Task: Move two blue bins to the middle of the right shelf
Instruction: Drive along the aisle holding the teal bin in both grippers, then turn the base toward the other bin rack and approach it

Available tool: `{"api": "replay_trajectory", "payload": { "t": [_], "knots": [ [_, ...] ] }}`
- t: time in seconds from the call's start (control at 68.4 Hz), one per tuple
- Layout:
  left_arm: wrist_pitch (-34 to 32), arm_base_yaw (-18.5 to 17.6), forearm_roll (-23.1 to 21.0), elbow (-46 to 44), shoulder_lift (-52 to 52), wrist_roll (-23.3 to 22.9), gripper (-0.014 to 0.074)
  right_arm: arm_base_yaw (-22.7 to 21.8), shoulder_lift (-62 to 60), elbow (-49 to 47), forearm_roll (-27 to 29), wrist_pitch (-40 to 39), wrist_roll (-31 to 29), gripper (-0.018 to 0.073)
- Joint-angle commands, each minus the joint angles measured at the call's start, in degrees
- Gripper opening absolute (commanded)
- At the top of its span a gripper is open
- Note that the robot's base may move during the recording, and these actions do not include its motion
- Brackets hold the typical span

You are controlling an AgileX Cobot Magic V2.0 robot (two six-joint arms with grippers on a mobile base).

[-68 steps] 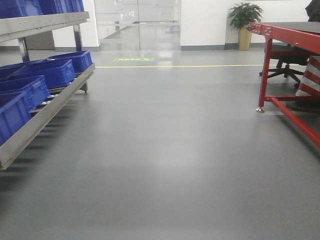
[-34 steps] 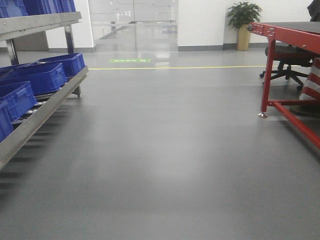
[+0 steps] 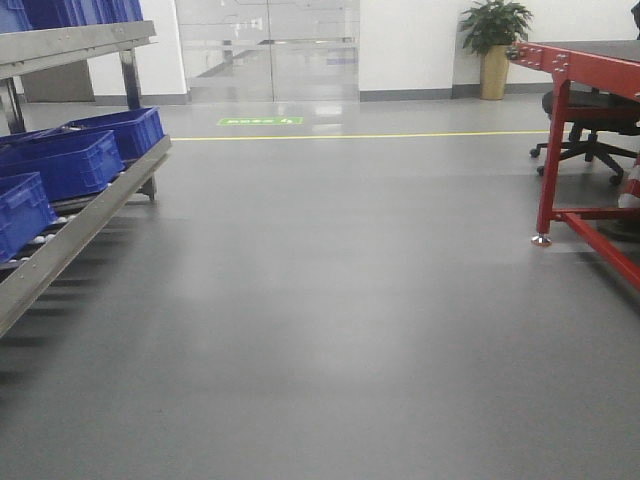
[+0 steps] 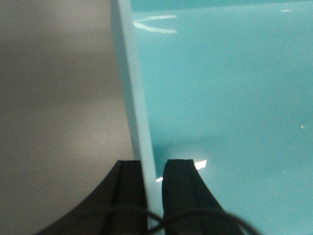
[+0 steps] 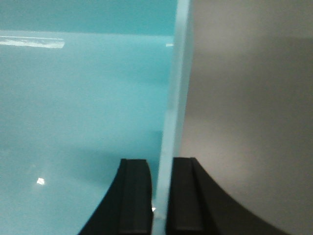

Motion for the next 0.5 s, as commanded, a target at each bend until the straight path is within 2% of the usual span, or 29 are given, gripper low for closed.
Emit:
{"api": "replay_trajectory", "payload": {
  "t": [0.0,0.482],
  "knots": [
    [-0.9,0.1,1.3,-0.7,-0.9,0.8,-0.0111,-0.5,-0.9,-0.6,-1.4,-2.2,-1.0,-0.0153],
    [-0.9,0.1,1.3,-0.7,-0.8,0.8,-0.0111,-0.5,-0.9,-0.6,-1.4,-2.5,-1.0,-0.0153]
  ]
}}
